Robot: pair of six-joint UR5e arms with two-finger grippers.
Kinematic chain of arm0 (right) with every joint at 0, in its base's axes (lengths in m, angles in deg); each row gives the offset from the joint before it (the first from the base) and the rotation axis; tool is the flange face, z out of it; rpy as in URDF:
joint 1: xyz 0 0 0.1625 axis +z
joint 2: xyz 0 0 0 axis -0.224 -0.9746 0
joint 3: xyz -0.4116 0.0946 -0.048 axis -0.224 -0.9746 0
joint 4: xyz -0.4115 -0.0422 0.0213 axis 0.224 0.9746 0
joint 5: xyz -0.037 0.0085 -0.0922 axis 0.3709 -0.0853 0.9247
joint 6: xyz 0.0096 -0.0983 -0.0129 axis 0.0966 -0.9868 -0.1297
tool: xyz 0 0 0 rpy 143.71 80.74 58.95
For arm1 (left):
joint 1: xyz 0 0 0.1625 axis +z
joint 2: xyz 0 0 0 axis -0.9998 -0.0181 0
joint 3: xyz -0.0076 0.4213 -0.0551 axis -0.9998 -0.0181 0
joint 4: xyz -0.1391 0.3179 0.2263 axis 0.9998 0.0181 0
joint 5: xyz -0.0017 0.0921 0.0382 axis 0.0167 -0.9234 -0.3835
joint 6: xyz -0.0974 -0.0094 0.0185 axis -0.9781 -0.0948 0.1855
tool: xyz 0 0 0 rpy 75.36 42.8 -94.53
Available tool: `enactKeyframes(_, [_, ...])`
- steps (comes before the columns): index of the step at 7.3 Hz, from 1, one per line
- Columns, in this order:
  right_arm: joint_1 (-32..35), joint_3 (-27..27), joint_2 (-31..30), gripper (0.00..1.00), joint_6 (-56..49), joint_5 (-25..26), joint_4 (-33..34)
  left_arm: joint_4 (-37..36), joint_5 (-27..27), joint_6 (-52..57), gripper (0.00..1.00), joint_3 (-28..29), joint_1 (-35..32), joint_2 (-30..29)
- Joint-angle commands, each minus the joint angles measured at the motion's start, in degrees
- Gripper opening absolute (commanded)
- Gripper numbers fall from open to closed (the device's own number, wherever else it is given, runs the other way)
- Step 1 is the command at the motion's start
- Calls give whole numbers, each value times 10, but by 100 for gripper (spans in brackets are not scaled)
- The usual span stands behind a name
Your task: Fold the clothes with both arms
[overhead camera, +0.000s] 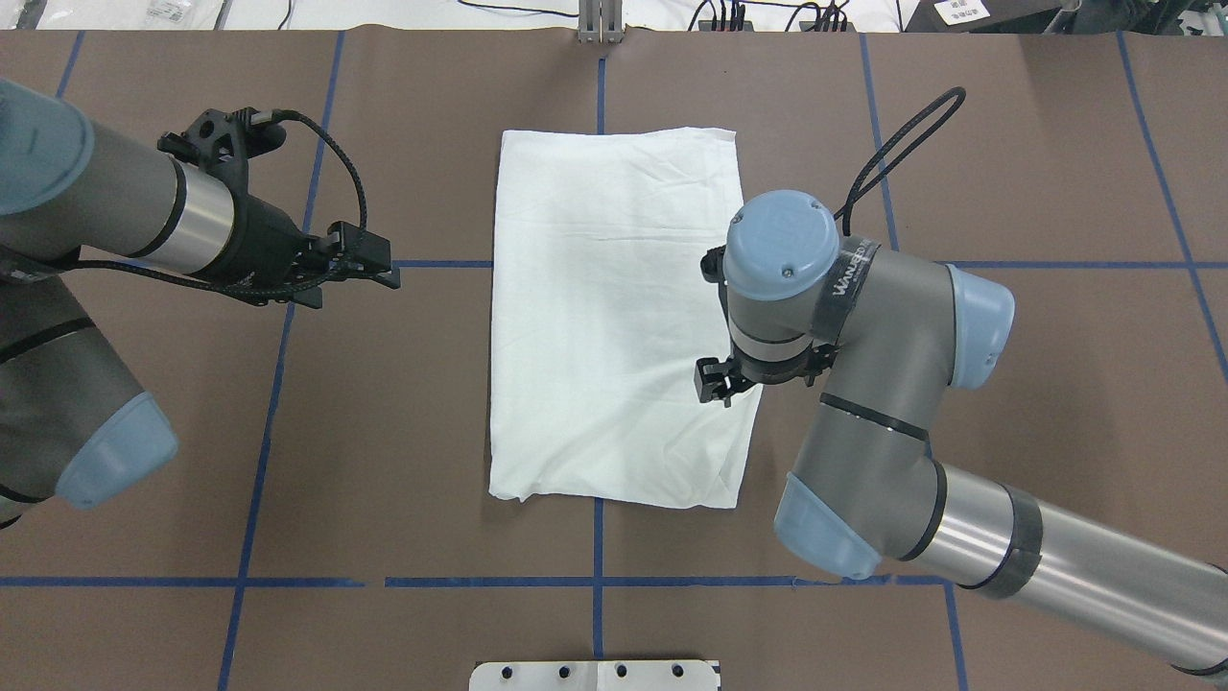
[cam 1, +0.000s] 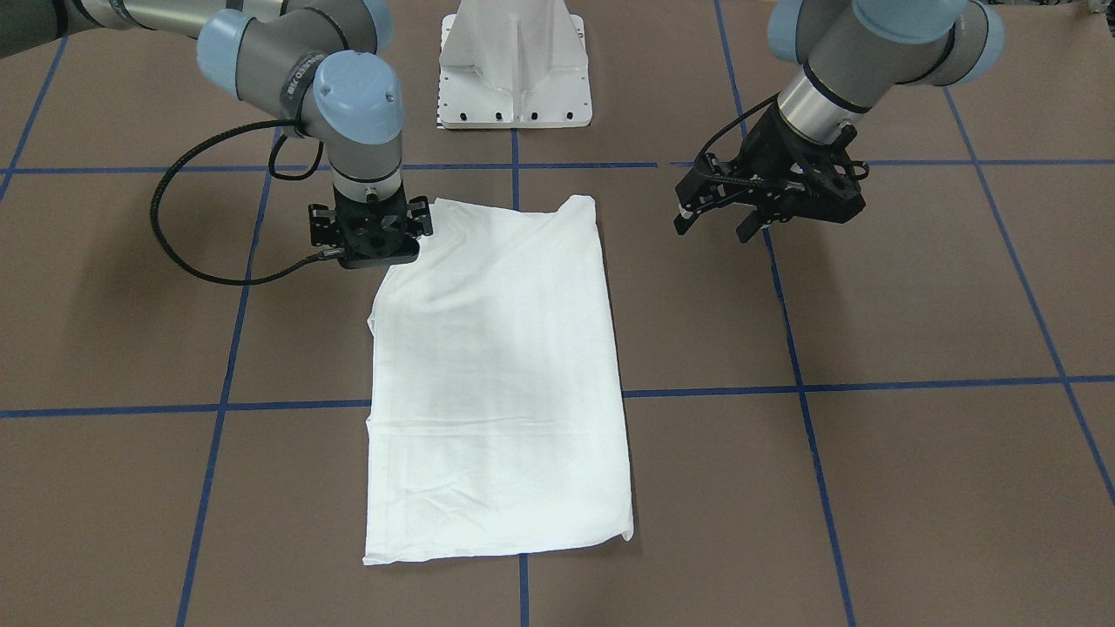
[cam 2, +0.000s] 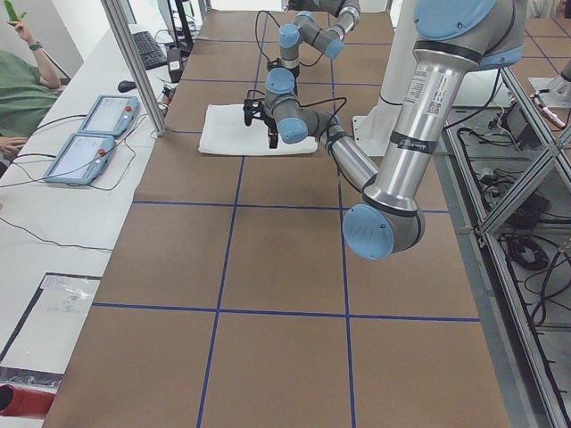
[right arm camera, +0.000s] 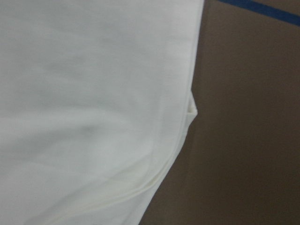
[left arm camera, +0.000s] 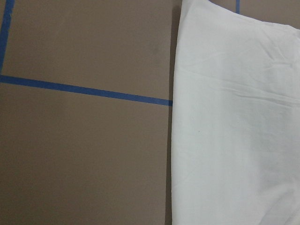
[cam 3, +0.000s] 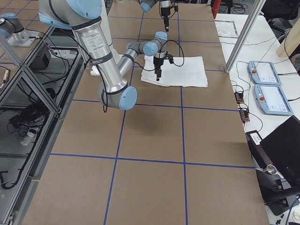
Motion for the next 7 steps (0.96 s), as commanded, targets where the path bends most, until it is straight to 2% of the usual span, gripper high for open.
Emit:
enactKeyframes(1, [-72,2,14,100,4,76,0,1,0,3,100,4,0,1])
enactKeyframes(4, [-106,-4,16,100,2,103,0,7,0,5,100,15,1,4])
enactKeyframes(7, [-109,-48,46,100,0,125,-7,7,0,6,100,16,0,9])
